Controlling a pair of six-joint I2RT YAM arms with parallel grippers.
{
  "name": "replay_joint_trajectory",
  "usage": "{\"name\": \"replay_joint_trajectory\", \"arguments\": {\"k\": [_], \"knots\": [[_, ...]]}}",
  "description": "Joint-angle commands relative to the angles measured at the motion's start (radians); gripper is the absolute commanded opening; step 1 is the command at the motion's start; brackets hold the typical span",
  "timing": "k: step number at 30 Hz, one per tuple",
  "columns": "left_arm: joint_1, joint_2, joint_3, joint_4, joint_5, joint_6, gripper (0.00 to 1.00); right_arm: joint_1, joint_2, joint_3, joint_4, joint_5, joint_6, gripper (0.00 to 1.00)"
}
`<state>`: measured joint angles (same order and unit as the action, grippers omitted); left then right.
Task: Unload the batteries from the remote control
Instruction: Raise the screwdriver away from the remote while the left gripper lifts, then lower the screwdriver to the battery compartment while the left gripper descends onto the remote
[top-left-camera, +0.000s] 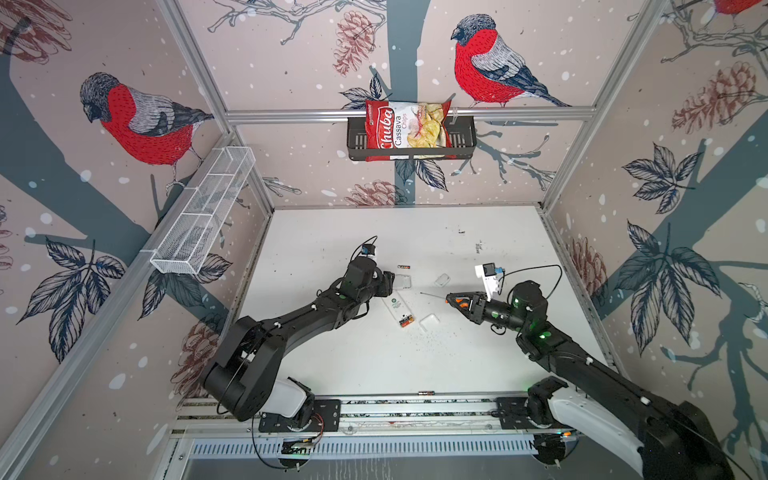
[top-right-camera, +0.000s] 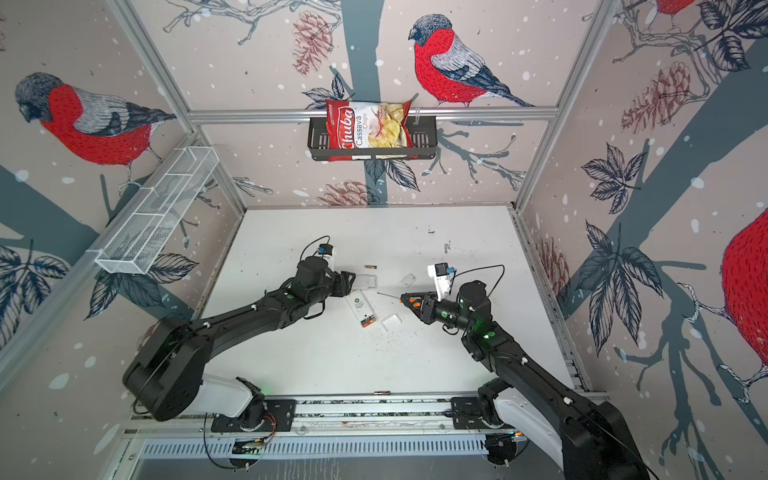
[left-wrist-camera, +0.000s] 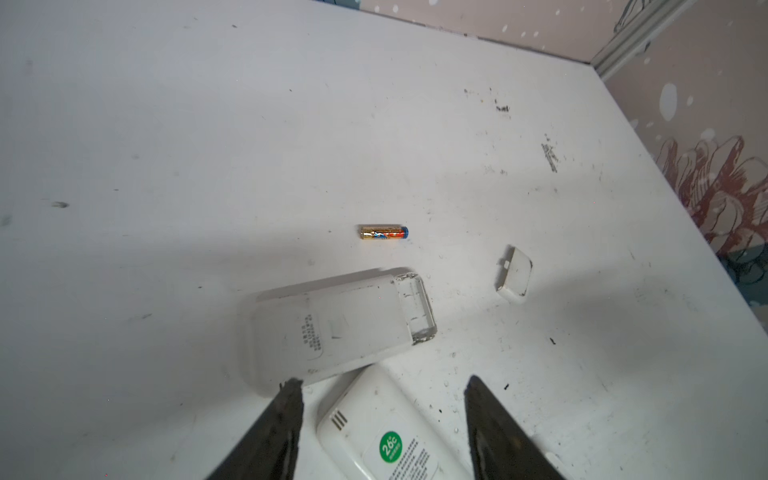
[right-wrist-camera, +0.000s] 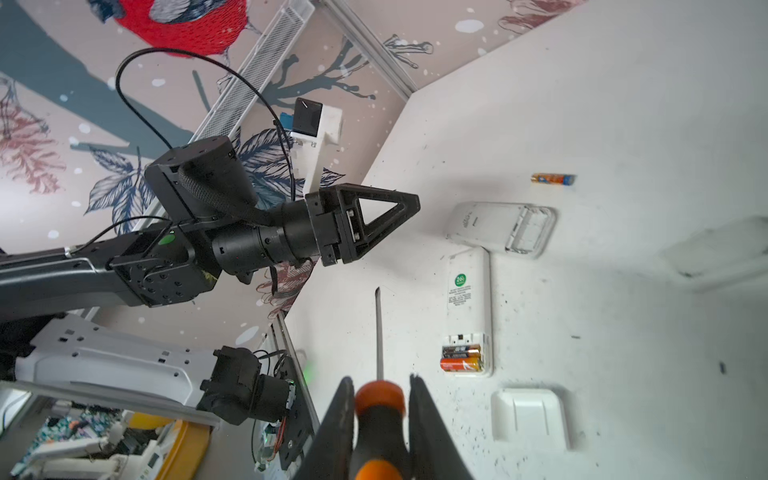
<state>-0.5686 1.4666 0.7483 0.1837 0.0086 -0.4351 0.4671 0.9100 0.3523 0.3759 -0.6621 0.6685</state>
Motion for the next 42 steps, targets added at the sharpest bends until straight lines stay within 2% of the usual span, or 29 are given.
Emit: {"name": "replay_joint_trajectory", "arguments": {"k": [1, 3, 8, 16, 26, 34, 42], "knots": [[0.0, 0.066, 0.042, -0.06, 0.097, 0.068, 0.58, -0.037, -0.003, 0.01, -0.108, -0.055, 0.087, 0.0], [-0.014, 0.109, 0.078, -0.099, 0.082, 0.095, 0.55, -0.073, 0.002, 0.007, -0.127, -0.087, 0.111, 0.0], [-0.065, 0.19, 0.159, -0.197, 0.009, 0.154, 0.54, -0.128, 0.026, 0.001, -0.159, -0.129, 0.116, 0.0], [-0.076, 0.27, 0.199, -0.259, -0.036, 0.174, 0.54, -0.134, 0.055, 0.01, -0.23, -0.109, 0.065, 0.0], [-0.076, 0.231, 0.097, -0.235, -0.043, 0.159, 0.53, -0.126, 0.092, 0.006, -0.273, -0.078, 0.005, 0.0], [-0.076, 0.129, 0.018, -0.21, -0.04, 0.13, 0.5, -0.087, 0.177, 0.034, -0.316, -0.026, -0.049, 0.0], [-0.073, 0.054, -0.019, -0.187, -0.03, 0.108, 0.51, -0.038, 0.254, 0.071, -0.286, 0.028, -0.029, 0.0]]}}
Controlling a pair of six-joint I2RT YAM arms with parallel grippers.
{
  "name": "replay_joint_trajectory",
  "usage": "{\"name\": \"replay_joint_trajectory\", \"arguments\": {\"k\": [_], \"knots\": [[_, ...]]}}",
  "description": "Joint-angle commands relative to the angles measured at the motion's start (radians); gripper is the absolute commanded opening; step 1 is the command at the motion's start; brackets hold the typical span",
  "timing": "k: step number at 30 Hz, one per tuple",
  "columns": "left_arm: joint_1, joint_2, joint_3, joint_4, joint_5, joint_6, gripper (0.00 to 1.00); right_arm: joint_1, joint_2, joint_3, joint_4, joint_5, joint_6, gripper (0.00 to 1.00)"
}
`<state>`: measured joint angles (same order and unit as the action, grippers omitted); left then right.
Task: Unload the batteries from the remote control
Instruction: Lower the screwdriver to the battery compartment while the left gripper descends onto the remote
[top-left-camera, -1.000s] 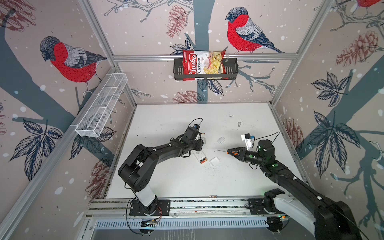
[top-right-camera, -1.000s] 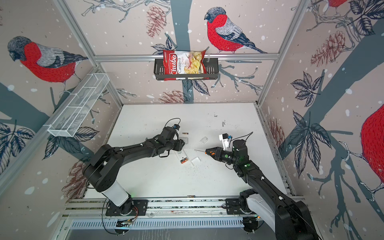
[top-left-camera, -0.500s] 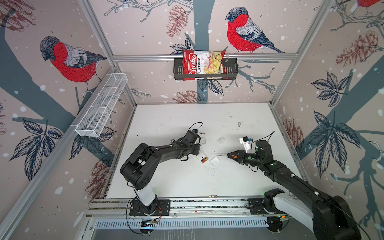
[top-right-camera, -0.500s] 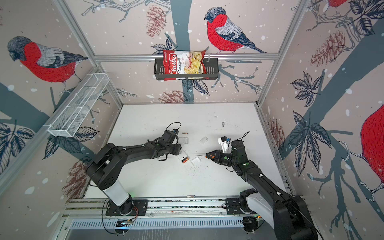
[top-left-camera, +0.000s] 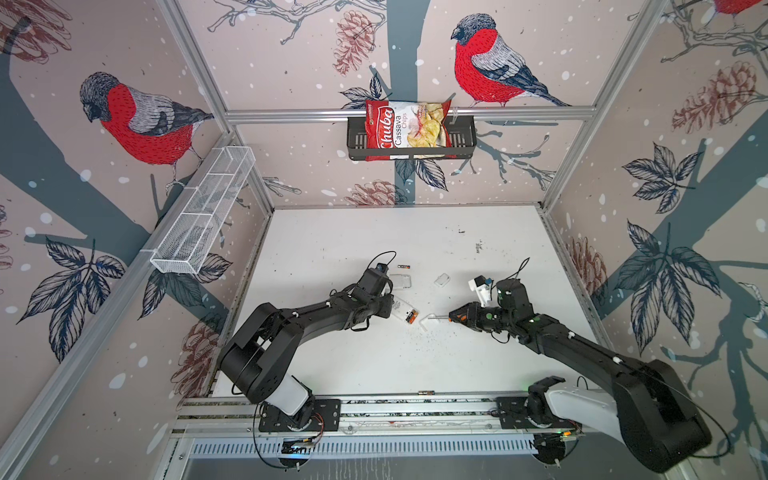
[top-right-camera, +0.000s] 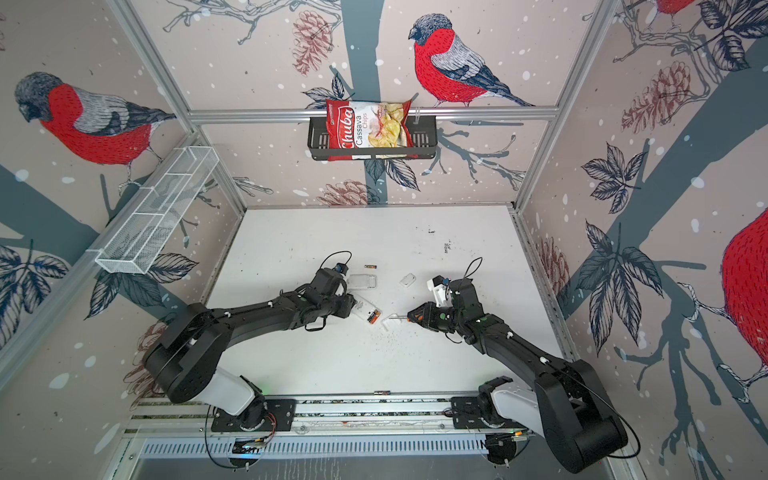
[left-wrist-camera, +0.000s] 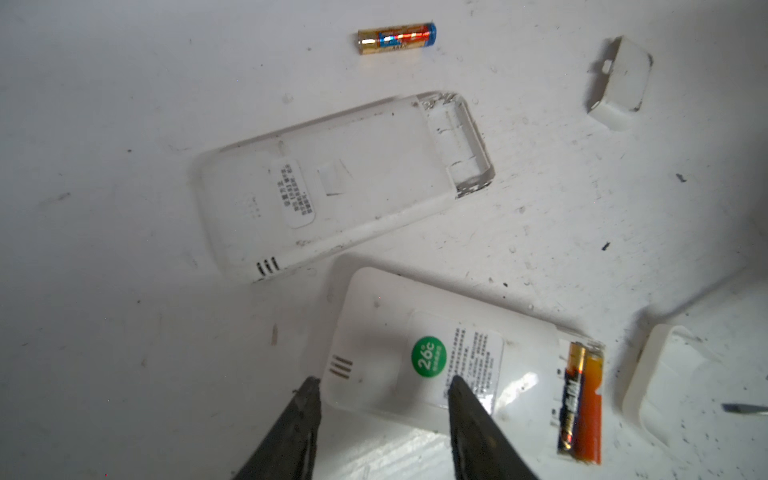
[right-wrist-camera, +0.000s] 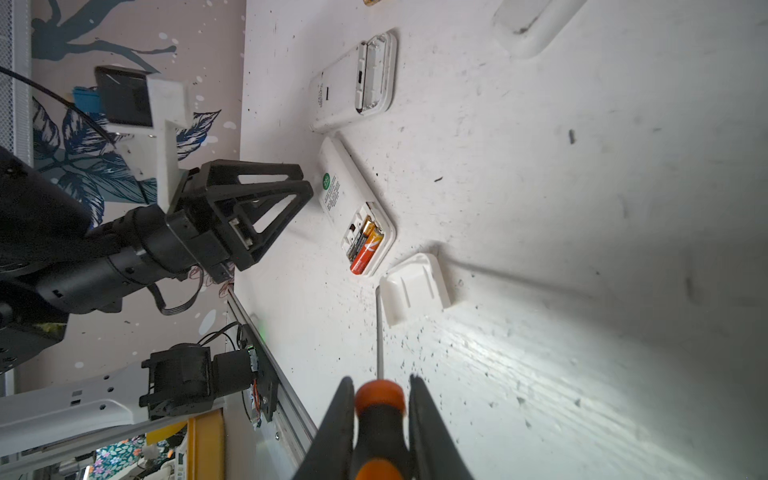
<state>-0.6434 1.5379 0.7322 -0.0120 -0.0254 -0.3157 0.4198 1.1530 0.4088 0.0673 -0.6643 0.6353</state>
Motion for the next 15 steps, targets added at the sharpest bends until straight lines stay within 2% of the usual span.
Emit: {"name": "replay_joint_trajectory", "arguments": {"k": [1, 15], "knots": [[0.004, -0.023, -0.002, 0.009, -0.001, -0.01, 0.52, 0.015, 0.02, 0.017, 0.033, 0.031, 0.012, 0.0], [0.03, 0.072, 0.057, 0.01, 0.004, 0.017, 0.54, 0.14, 0.166, 0.075, 0.144, 0.088, 0.08, 0.0]]}}
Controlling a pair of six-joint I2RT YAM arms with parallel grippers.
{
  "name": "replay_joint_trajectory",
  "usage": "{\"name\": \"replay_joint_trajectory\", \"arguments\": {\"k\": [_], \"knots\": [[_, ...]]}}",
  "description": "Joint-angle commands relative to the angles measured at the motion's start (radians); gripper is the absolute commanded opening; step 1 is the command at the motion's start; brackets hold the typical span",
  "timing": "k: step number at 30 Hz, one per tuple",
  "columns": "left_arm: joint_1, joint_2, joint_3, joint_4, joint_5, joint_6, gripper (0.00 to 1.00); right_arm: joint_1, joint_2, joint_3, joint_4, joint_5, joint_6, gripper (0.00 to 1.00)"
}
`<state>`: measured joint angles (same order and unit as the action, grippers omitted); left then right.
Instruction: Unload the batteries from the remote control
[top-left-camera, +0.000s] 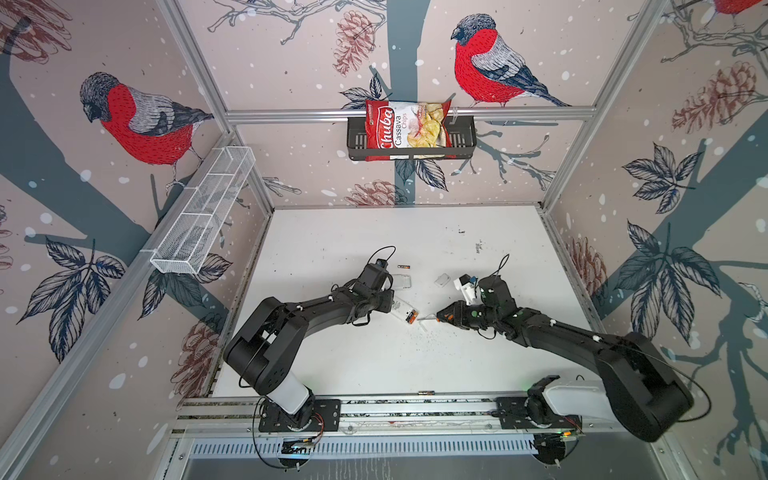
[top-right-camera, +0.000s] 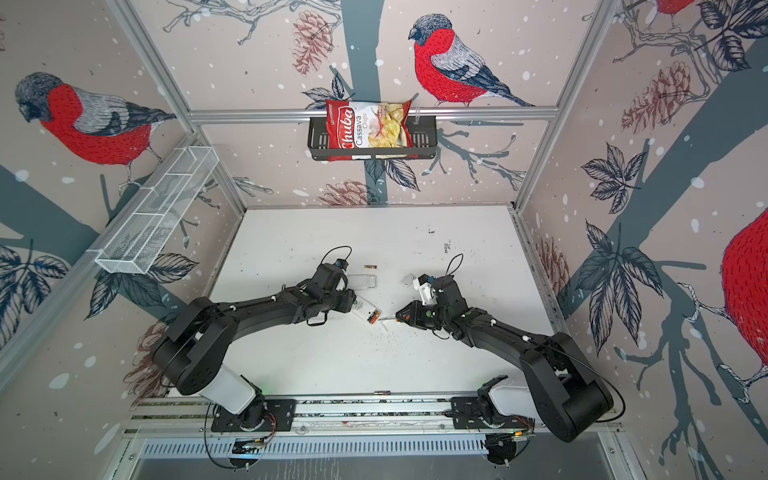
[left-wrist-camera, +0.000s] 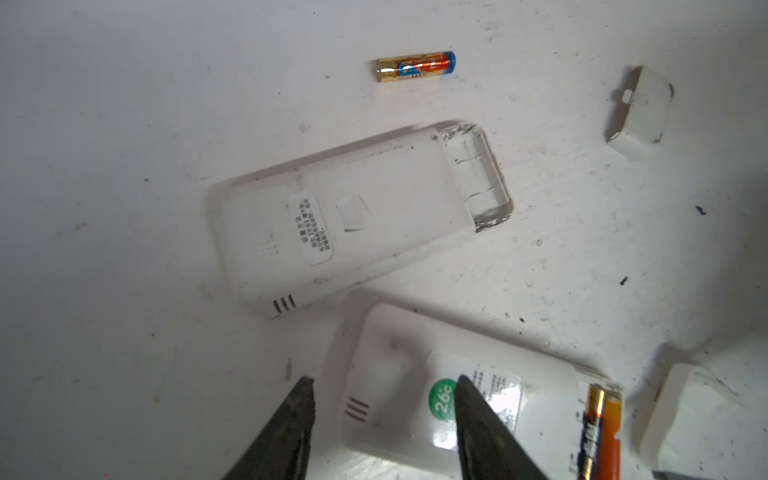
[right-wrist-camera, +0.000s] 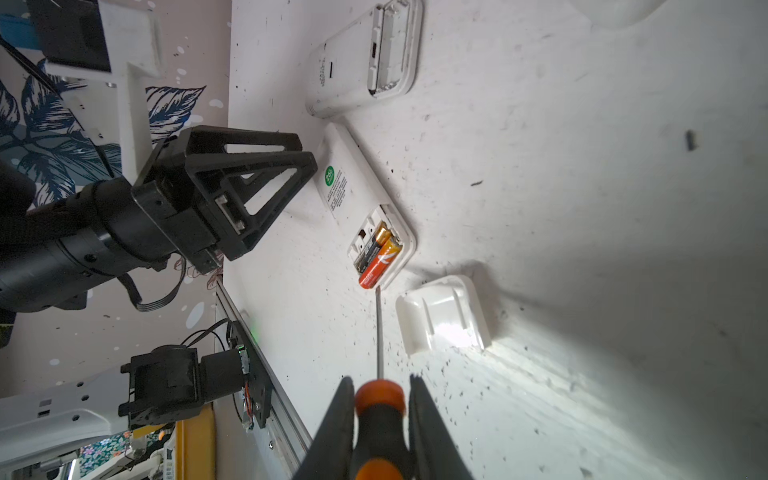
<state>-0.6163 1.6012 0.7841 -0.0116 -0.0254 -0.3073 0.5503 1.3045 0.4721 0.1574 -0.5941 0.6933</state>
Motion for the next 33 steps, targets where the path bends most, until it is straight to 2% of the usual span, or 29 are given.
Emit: {"name": "replay_joint_trajectory", "arguments": {"k": [1, 21, 33], "knots": [[0.003, 0.011, 0.004, 0.012, 0.004, 0.007, 0.55, 0.012, 0.024, 0.014, 0.054, 0.019, 0.022, 0.0], [-0.002, 0.023, -0.063, 0.076, 0.034, -0.027, 0.51, 0.027, 0.09, 0.005, 0.13, 0.026, 0.05, 0.0], [-0.013, 0.016, -0.082, 0.083, 0.034, -0.035, 0.5, 0.015, 0.055, -0.129, 0.318, 0.065, 0.182, 0.0]]}}
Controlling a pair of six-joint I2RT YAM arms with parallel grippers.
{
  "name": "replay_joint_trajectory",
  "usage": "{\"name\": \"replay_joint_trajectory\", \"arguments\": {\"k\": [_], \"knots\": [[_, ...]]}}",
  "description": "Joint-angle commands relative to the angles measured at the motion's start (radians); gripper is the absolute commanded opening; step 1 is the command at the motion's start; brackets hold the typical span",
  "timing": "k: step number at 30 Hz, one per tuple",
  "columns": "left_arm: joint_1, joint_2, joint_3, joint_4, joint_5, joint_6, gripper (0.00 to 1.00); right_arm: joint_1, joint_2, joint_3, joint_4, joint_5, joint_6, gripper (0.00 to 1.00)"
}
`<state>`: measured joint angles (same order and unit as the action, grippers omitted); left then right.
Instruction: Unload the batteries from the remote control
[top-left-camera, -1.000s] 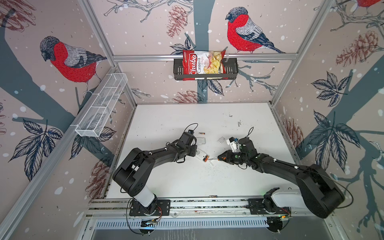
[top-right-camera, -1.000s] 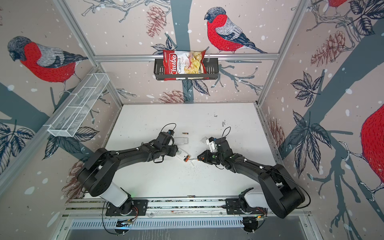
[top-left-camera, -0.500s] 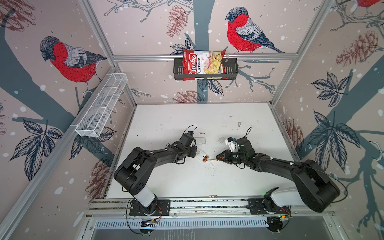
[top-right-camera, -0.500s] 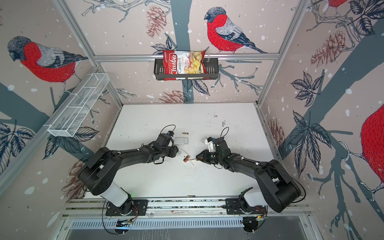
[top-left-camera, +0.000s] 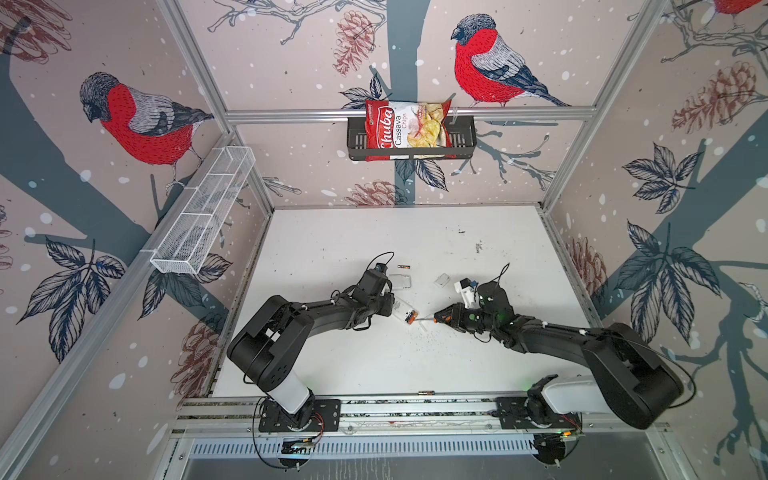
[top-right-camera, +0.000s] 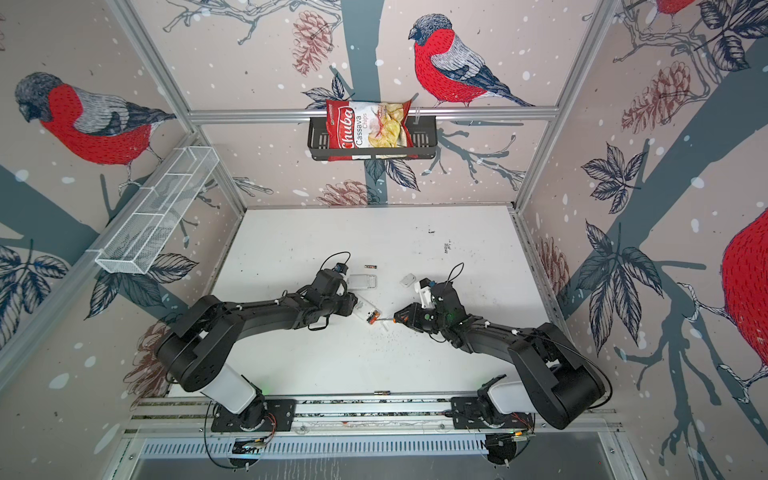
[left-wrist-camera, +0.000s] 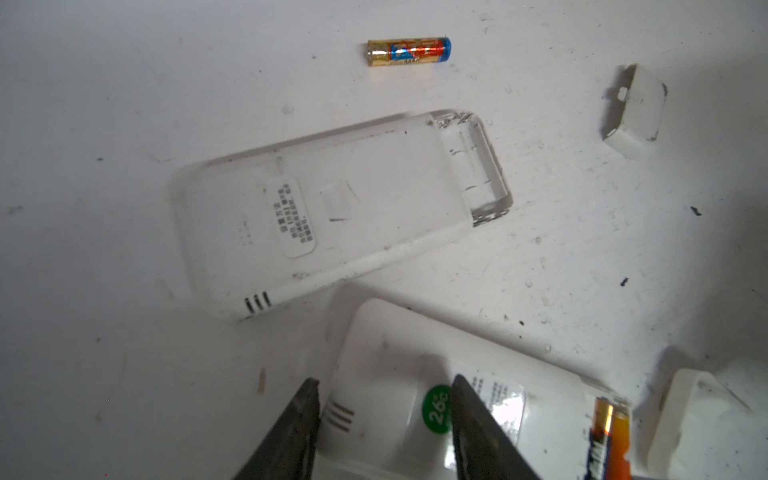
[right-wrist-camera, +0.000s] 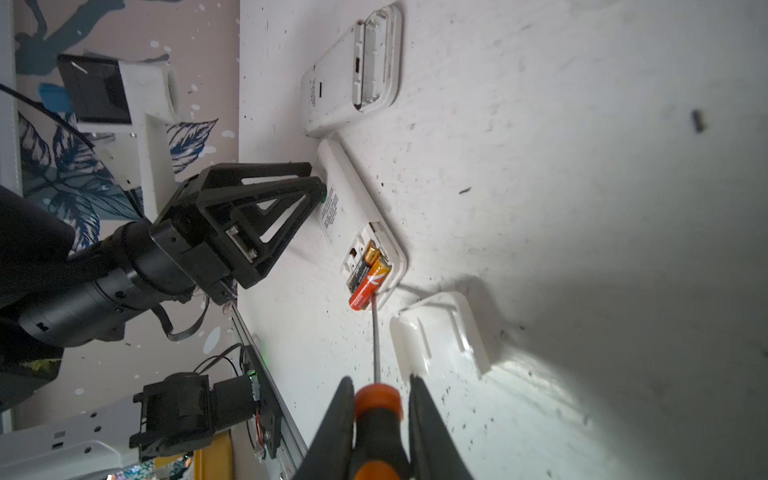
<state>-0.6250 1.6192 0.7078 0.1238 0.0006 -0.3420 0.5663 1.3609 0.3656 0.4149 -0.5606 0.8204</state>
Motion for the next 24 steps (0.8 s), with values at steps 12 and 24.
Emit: {"name": "replay_joint_trajectory", "arguments": {"k": [12, 24], "knots": [[-0.008, -0.004, -0.01, -0.053, 0.008, -0.004, 0.49, 0.0, 0.028, -0.086, 0.22, 0.018, 0.119, 0.0], [-0.011, -0.006, -0.013, -0.054, 0.011, -0.009, 0.48, 0.001, 0.105, -0.113, 0.351, -0.01, 0.152, 0.0]]}}
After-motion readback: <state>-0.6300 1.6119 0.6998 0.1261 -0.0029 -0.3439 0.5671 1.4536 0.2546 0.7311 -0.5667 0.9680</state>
